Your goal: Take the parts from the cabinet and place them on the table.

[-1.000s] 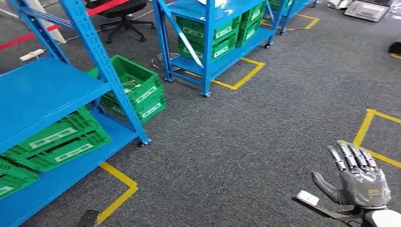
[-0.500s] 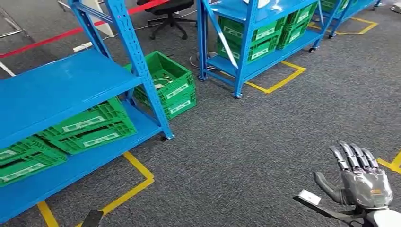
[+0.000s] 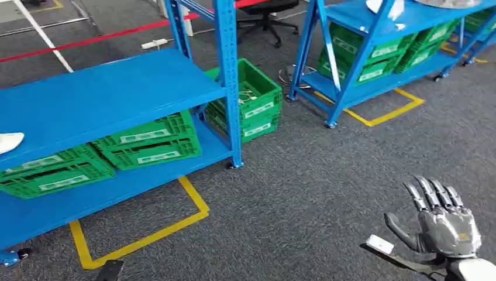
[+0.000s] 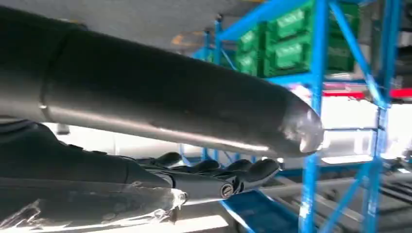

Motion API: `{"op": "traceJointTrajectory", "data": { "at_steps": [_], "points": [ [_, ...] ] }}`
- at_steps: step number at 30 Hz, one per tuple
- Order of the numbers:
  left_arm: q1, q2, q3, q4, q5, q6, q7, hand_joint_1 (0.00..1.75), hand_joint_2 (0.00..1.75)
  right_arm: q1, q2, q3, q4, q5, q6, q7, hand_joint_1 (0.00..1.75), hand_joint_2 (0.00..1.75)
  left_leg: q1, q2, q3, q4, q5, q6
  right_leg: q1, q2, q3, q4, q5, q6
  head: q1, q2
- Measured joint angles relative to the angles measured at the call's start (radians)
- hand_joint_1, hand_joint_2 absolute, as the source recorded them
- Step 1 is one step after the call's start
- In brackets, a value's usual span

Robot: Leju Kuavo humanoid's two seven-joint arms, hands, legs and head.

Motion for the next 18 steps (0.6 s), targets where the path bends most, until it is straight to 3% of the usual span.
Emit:
{"op": "traceJointTrajectory", "data": {
  "at_steps": [2,3,4,5,7,8,9,10,13,14,15,16,18],
  "points": [
    [-0.003,0.0,0.0,0.0,0.0,0.0,0.0,0.0,0.0,0.004,0.0,0.0,0.001,-0.001,0.0,0.0,0.0,0.0,0.001,-0.023,-0.003,0.0,0.001,0.002,-0.004,0.023,-0.079,0.166,-0.076,0.008,0.005,0.0],
    [-0.002,0.0,0.0,0.0,0.0,0.0,0.0,0.0,0.0,0.005,0.0,0.001,0.002,0.0,0.0,0.0,0.0,0.0,0.001,-0.034,-0.004,0.0,0.002,0.002,-0.004,0.024,-0.11,0.227,-0.095,0.01,0.005,0.0],
    [0.0,-0.002,0.001,0.0,0.0,0.0,0.0,0.0,0.0,0.006,0.0,0.001,0.002,-0.001,0.0,0.0,0.0,0.0,0.001,-0.046,-0.004,0.001,0.003,0.002,-0.005,0.024,-0.122,0.245,-0.089,0.011,0.006,0.0],
    [0.002,-0.002,0.001,0.0,0.0,0.0,0.0,0.0,0.0,0.006,0.0,0.001,0.002,-0.001,0.0,0.0,0.0,0.0,0.003,-0.059,-0.003,0.001,0.004,0.0,-0.007,0.024,-0.108,0.211,-0.058,0.013,0.006,0.0],
    [0.001,-0.003,0.002,0.0,0.0,0.0,0.0,0.0,0.0,0.006,0.0,0.001,0.002,-0.001,-0.001,0.0,0.0,0.0,0.009,-0.085,-0.002,0.004,0.005,-0.007,-0.015,0.038,-0.025,0.04,0.035,0.017,0.007,0.0],
    [0.0,-0.003,0.002,0.0,0.0,0.0,0.0,0.0,0.0,0.005,0.0,0.001,0.002,-0.001,-0.001,0.0,0.0,0.0,0.011,-0.098,-0.004,0.007,0.004,-0.015,-0.024,0.074,0.017,-0.048,0.059,0.023,0.008,0.0],
    [-0.002,0.0,0.003,0.0,0.0,0.0,0.0,0.0,0.0,0.004,0.001,0.003,0.005,-0.001,-0.001,0.0,0.0,0.0,0.006,-0.11,-0.012,0.014,0.005,-0.024,-0.027,0.125,0.026,-0.068,0.039,0.024,0.011,0.0],
    [-0.002,0.0,0.003,0.0,0.0,0.0,0.0,0.0,0.0,0.005,0.001,0.002,0.005,-0.002,-0.003,0.0,0.0,0.0,0.006,-0.118,-0.018,0.014,0.009,-0.028,-0.027,0.108,0.033,-0.064,0.043,0.009,0.008,0.0],
    [0.006,0.002,0.006,0.0,0.0,0.0,0.0,0.0,0.0,0.009,0.001,0.003,0.005,-0.001,-0.004,0.0,0.0,0.0,0.012,-0.147,-0.027,0.007,0.02,-0.046,-0.022,0.078,0.027,-0.06,0.047,-0.012,0.008,0.0],
    [0.008,0.0,0.006,0.0,0.0,0.0,0.0,0.0,0.0,0.005,0.001,0.003,0.005,-0.001,-0.004,0.0,0.0,0.0,0.01,-0.106,-0.031,0.019,0.008,-0.049,-0.024,0.065,0.029,-0.063,0.05,-0.018,0.01,0.0],
    [0.007,0.0,0.006,0.0,0.0,0.0,0.0,0.0,0.0,0.008,0.001,0.003,0.005,-0.001,-0.004,0.0,0.0,0.0,0.005,-0.057,-0.051,0.061,-0.023,-0.053,-0.022,0.053,0.029,-0.063,0.049,-0.027,-0.002,0.0],
    [0.003,0.0,0.006,0.0,0.0,0.0,0.0,0.0,0.0,0.012,0.001,0.002,0.005,-0.001,-0.004,0.0,0.0,0.0,0.005,-0.036,-0.09,0.144,-0.071,-0.057,-0.019,0.037,0.028,-0.063,0.048,-0.031,-0.002,0.0],
    [0.001,-0.001,0.006,0.0,0.0,0.0,0.0,0.0,0.0,0.013,0.001,0.002,0.005,-0.001,-0.004,0.0,0.0,0.0,0.006,-0.024,-0.166,0.307,-0.137,-0.058,-0.016,0.01,0.026,-0.063,0.047,-0.033,-0.003,0.0]
  ]
}}
